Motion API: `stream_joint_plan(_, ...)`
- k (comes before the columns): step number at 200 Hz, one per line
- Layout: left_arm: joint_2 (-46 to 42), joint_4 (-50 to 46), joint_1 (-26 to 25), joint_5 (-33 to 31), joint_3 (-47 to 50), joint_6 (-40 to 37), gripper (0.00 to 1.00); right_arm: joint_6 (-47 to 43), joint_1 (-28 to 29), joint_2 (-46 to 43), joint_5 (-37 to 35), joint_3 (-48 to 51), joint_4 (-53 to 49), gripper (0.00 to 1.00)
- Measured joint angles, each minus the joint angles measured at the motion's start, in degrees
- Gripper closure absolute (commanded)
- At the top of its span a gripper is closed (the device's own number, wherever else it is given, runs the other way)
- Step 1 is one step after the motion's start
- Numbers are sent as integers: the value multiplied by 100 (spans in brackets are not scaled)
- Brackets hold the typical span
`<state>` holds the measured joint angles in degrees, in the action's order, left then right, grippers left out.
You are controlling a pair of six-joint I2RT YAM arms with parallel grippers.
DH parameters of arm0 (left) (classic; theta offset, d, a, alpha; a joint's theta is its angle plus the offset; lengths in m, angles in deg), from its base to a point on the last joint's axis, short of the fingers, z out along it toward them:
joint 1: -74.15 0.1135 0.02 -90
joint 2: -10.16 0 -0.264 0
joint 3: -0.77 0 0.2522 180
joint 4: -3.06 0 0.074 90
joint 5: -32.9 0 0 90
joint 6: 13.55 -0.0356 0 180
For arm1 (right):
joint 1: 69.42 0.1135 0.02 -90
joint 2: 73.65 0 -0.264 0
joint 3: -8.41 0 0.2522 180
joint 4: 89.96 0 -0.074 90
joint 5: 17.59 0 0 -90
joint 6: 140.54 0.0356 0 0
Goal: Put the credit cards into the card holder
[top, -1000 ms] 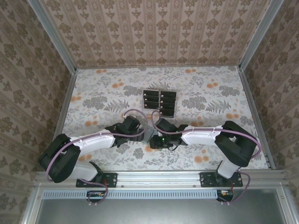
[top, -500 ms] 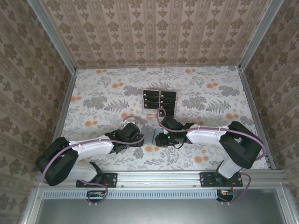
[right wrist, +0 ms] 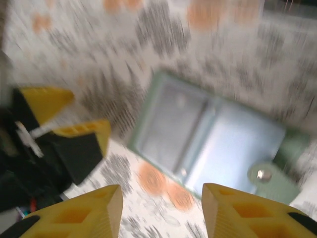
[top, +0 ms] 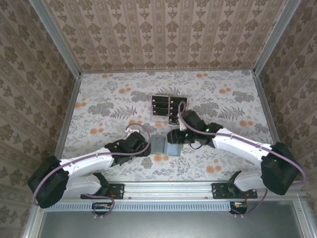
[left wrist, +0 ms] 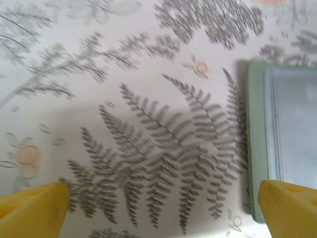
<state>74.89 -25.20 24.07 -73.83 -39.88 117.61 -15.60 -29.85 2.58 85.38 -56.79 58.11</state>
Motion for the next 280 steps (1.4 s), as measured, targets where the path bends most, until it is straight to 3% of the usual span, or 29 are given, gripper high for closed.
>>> stream_joint_plan(46,-116,-179,621,57,-356,-173,0,-1257,-623,619,-807,-1502,-540,48)
stream_joint_plan(91,-98,-225,1043,304,-590,-341,0,-2955,-643,2079,-1137,-2743,-1318,49)
stream_joint_plan(126,7,-256,1163,466,-616,-398,0,-3783,-640,2643,-1266,-3117,-1792,50)
stream_joint_plan(280,457,-173,1231,654,-730,-483,0,-4769,-424,3560,-2470,-3215,-1926,53)
